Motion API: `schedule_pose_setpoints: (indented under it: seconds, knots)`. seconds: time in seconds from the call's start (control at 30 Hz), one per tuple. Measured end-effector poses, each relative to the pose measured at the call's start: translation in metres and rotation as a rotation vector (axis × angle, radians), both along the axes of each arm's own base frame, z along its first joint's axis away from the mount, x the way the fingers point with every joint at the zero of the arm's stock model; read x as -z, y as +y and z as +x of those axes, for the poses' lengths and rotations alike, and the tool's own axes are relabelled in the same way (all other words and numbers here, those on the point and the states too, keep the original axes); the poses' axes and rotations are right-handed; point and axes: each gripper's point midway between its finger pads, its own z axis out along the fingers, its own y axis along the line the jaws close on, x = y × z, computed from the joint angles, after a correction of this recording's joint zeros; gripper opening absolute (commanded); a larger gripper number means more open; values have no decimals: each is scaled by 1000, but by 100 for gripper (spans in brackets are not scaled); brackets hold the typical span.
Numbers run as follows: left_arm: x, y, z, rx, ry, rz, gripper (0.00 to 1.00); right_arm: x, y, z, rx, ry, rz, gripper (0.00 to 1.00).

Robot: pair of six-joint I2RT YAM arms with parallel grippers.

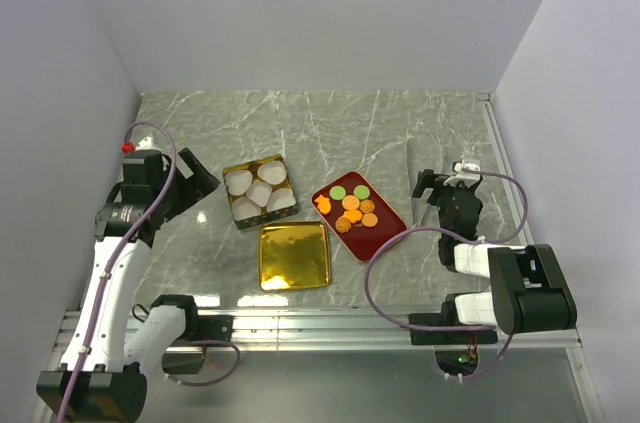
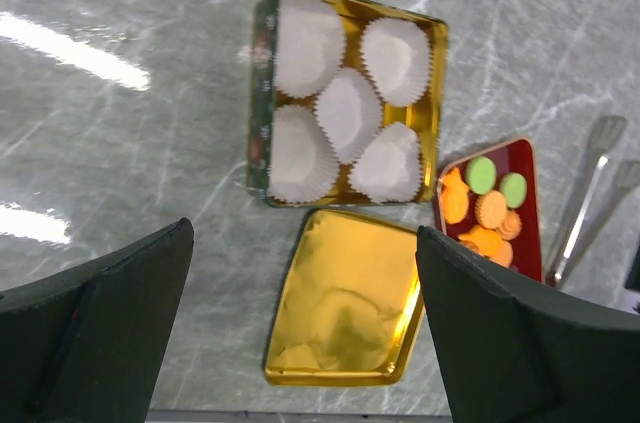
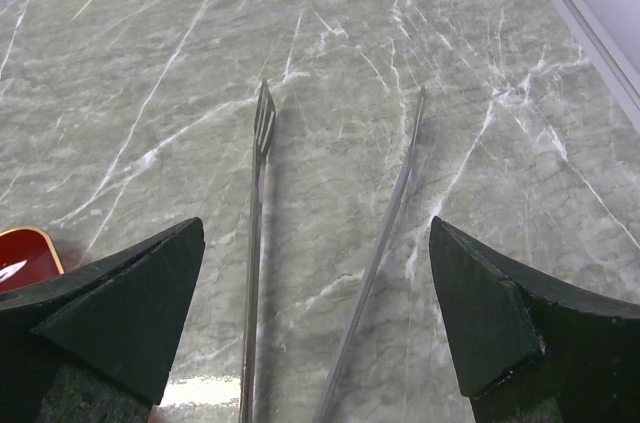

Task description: Pack the cookies

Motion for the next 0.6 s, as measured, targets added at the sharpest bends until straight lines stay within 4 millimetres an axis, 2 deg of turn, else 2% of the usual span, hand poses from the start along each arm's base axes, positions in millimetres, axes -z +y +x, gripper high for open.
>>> schedule_pose_setpoints:
  seconds: [0.27, 0.47, 0.6]
  knots:
    - [10, 14, -9, -58, 66, 54, 99, 0, 0, 0, 0, 0, 0, 100]
    - [-13, 17, -22, -72, -36, 60, 99, 0, 0, 0, 0, 0, 0, 100]
    - [-20, 20, -26, -85, -69, 68, 99, -2, -3, 0, 23, 1, 6, 100]
